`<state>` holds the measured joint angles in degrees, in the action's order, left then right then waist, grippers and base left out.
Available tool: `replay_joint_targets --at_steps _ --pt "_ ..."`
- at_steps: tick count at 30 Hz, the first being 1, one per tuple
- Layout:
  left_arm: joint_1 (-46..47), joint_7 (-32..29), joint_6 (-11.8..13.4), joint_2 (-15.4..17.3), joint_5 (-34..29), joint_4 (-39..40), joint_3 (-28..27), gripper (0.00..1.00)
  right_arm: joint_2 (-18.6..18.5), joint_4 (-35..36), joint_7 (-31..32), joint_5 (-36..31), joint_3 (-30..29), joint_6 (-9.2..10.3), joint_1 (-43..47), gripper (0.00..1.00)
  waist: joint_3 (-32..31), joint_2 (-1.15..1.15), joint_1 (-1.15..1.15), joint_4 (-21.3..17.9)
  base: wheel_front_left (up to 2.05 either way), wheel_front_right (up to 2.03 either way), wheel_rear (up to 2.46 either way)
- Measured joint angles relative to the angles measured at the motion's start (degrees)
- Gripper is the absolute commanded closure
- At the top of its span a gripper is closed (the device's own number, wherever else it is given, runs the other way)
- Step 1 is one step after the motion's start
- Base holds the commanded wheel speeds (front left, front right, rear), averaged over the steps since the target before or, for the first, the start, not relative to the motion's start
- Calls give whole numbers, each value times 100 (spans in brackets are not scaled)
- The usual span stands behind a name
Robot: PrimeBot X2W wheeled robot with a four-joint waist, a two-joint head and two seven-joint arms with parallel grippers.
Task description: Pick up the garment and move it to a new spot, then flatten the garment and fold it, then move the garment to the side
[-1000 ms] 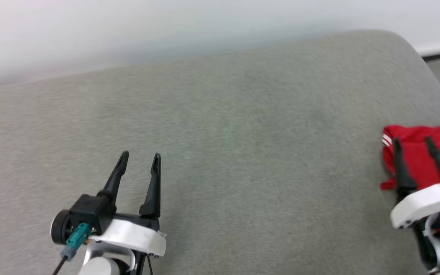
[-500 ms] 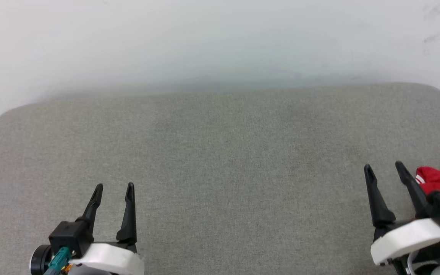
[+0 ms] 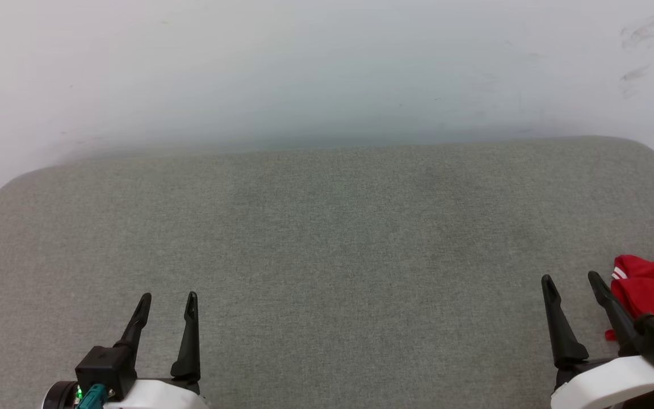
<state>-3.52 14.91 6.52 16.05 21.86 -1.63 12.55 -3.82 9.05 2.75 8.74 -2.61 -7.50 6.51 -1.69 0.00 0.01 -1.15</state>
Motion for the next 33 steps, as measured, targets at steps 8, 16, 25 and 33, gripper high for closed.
replay_joint_targets --at_steps 8,16,25,33 --pt "3 0 -32 -33 -153 31 -21 0 29 26 -18 -25 2 0 -7 0 43 0 -1 11 0 0 0" --pt "4 -4 -75 -67 -207 4 -53 100 41 45 -19 -31 -9 0 -6 100 76 0 -1 5 0 0 0" --pt "-88 -165 -158 -210 381 -230 -92 100 43 -292 -12 631 15 0 37 100 83 0 -1 10 0 0 0" --pt "5 -352 -302 -293 1158 -358 -250 100 35 -530 -8 1513 13 0 -73 100 90 0 -1 17 0 0 0"
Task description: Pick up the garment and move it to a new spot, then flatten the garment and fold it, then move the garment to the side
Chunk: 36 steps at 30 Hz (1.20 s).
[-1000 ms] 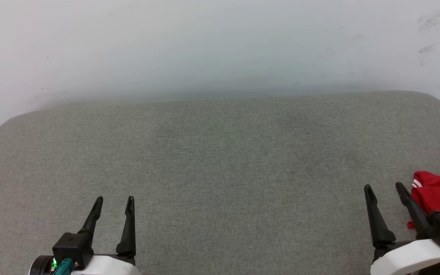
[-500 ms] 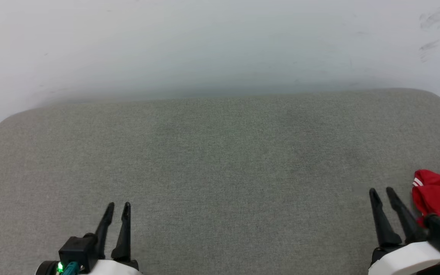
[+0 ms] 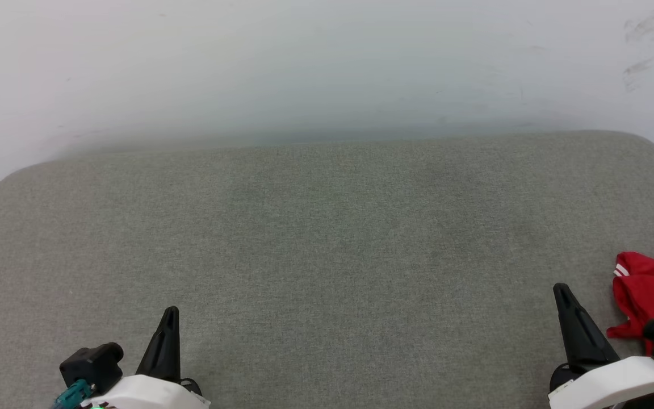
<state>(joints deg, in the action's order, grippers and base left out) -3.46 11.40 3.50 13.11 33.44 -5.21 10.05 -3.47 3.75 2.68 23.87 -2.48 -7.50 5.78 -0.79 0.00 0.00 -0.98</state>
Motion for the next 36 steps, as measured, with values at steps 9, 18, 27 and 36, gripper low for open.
replay_joint_targets --at_steps 9,18,27,36 --pt "128 -199 -132 -103 781 -132 -172 100 -13 -222 25 912 -10 0 -134 100 7 0 0 8 0 0 0" --pt "236 -378 -254 -197 1480 -241 -332 100 -23 -423 41 1713 -27 0 -261 100 15 0 0 16 0 0 0" --pt "316 -543 -377 -288 2107 -314 -486 100 -32 -606 65 2437 -48 0 -384 100 23 0 0 24 0 0 0" --pt "393 -699 -471 -375 2674 -397 -630 100 -38 -780 83 3103 -71 1 -491 100 31 0 0 32 0 0 0"
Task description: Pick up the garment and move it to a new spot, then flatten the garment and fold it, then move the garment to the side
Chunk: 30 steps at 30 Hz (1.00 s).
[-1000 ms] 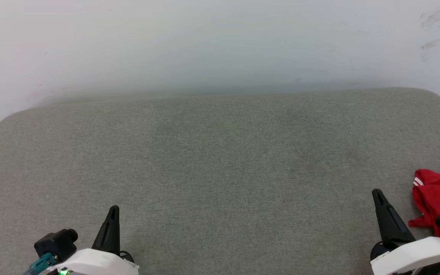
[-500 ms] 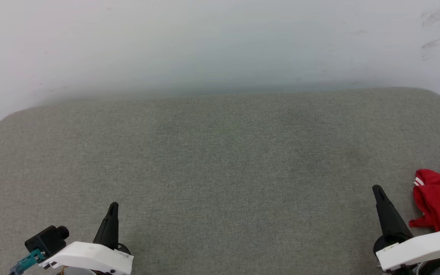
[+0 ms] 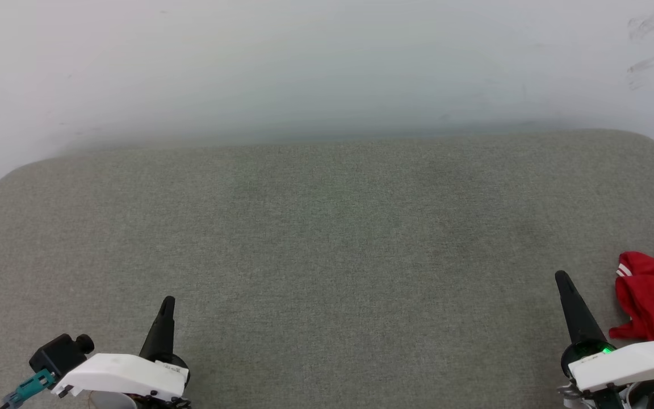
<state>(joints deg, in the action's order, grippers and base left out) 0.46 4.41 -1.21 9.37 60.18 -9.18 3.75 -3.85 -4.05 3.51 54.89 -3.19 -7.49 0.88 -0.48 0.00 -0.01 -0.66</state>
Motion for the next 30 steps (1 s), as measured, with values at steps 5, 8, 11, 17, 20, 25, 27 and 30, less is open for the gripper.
replay_joint_targets --at_steps 5,8,11,17,20,25,27,30 --pt "68 -101 -77 -59 349 -49 -82 100 -3 -111 14 401 -14 0 -70 100 5 0 0 5 0 0 0" --pt "93 -154 -92 -82 524 -69 -132 100 -3 -153 29 598 -24 0 -111 100 8 0 0 8 0 0 0" --pt "104 -201 -132 -108 681 -92 -176 100 -4 -203 35 781 -33 0 -130 100 10 0 0 10 0 0 0" --pt "163 -283 -188 -160 992 -141 -257 100 -4 -298 49 1144 -51 0 -183 100 16 0 0 16 0 0 0" --pt "190 -330 -219 -188 1144 -162 -297 100 -4 -338 56 1323 -59 0 -229 100 18 0 0 18 0 0 0" --pt "223 -409 -261 -230 1381 -202 -371 100 -3 -411 64 1594 -76 0 -258 100 23 0 0 23 0 0 0" --pt "233 -434 -279 -246 1479 -213 -394 100 -3 -442 66 1708 -85 0 -295 100 25 0 0 24 0 0 0" --pt "250 -479 -292 -266 1617 -232 -430 100 -3 -485 91 1863 -91 0 -326 100 27 0 0 27 0 0 0"
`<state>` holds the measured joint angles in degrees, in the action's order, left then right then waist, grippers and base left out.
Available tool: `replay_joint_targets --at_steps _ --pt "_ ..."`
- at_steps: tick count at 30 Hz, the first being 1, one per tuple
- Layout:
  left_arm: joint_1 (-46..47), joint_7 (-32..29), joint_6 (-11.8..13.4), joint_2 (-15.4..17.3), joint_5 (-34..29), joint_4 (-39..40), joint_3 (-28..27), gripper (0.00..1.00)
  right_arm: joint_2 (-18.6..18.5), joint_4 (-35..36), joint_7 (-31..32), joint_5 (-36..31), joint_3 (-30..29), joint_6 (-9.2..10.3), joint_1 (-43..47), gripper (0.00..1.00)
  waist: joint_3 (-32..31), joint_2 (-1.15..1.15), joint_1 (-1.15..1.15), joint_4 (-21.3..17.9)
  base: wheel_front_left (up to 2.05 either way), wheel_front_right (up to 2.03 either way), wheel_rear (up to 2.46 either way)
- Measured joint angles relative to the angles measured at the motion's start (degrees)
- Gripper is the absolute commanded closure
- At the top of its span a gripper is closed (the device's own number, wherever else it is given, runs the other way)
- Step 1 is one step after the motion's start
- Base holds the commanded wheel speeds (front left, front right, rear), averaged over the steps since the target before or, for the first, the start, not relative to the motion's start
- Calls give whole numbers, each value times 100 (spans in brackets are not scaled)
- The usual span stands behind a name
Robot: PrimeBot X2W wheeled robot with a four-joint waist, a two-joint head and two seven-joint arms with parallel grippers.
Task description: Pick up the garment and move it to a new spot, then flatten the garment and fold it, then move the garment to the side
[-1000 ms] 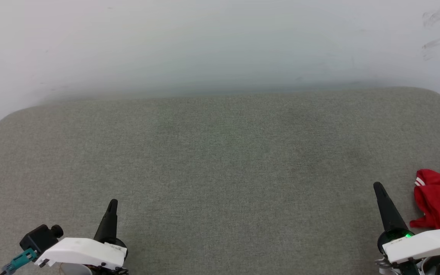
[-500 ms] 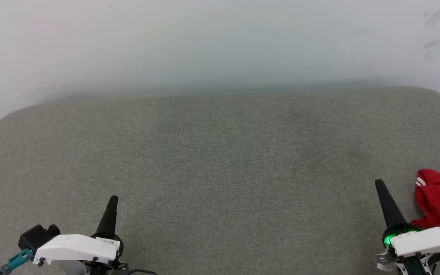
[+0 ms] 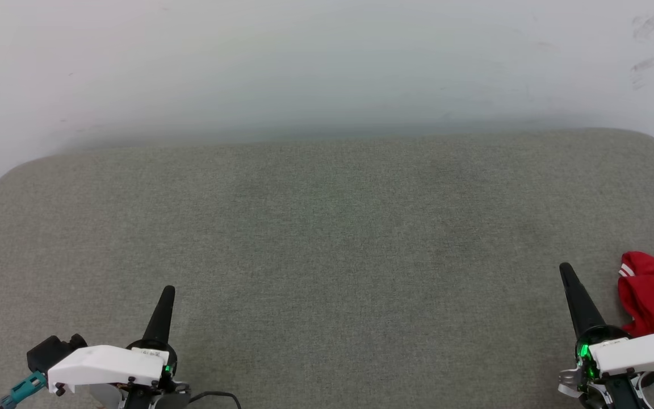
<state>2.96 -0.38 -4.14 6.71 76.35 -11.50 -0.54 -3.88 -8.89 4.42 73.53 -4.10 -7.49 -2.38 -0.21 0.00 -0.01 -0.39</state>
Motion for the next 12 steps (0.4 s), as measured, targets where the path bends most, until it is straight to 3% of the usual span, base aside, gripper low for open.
replay_joint_targets --at_steps 12 --pt "92 -152 -101 -92 505 -73 -147 100 2 -155 20 594 -38 0 -103 100 10 0 0 10 0 0 0"
